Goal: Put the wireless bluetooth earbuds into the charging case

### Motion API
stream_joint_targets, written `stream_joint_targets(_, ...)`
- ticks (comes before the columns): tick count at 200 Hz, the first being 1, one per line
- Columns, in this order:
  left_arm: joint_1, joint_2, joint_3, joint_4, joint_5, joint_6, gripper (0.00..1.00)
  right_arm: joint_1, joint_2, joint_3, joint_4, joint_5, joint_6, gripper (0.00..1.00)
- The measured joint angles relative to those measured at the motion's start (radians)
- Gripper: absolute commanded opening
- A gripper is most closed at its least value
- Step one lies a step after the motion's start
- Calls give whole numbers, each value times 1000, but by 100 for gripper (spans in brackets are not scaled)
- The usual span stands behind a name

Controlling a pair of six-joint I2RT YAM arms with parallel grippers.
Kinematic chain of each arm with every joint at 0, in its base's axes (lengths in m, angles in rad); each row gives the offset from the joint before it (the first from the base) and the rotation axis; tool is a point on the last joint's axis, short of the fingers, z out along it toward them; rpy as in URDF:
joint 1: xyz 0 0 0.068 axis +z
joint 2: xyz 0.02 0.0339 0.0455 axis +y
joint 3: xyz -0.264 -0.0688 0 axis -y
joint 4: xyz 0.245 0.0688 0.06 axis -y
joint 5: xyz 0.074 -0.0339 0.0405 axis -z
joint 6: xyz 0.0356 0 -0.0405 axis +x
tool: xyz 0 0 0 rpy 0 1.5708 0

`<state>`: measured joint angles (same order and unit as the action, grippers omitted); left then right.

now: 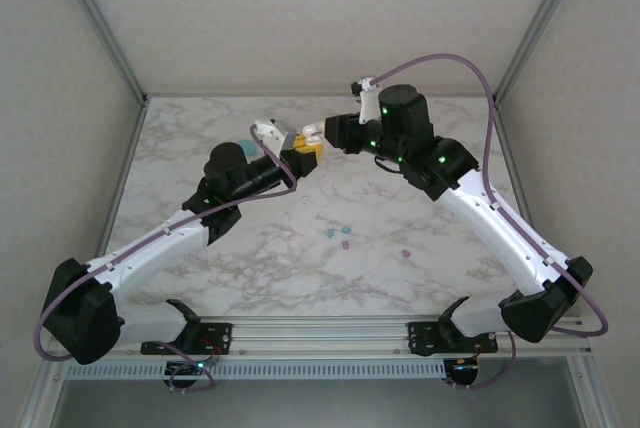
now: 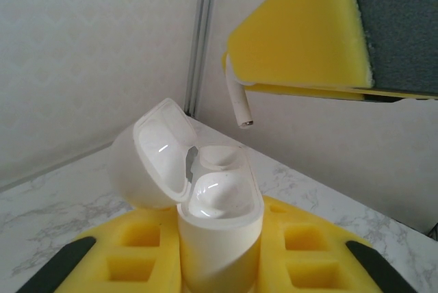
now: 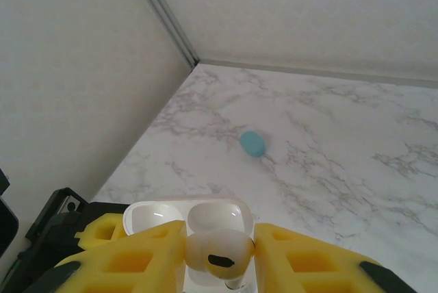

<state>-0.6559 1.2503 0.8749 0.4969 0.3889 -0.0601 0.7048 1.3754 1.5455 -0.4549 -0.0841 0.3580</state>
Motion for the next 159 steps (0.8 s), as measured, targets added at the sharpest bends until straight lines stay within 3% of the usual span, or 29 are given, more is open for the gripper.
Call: stream_joint_targets(159, -4, -9, 0, 1, -19, -20, 13, -2, 44, -1, 2, -84, -78, 31)
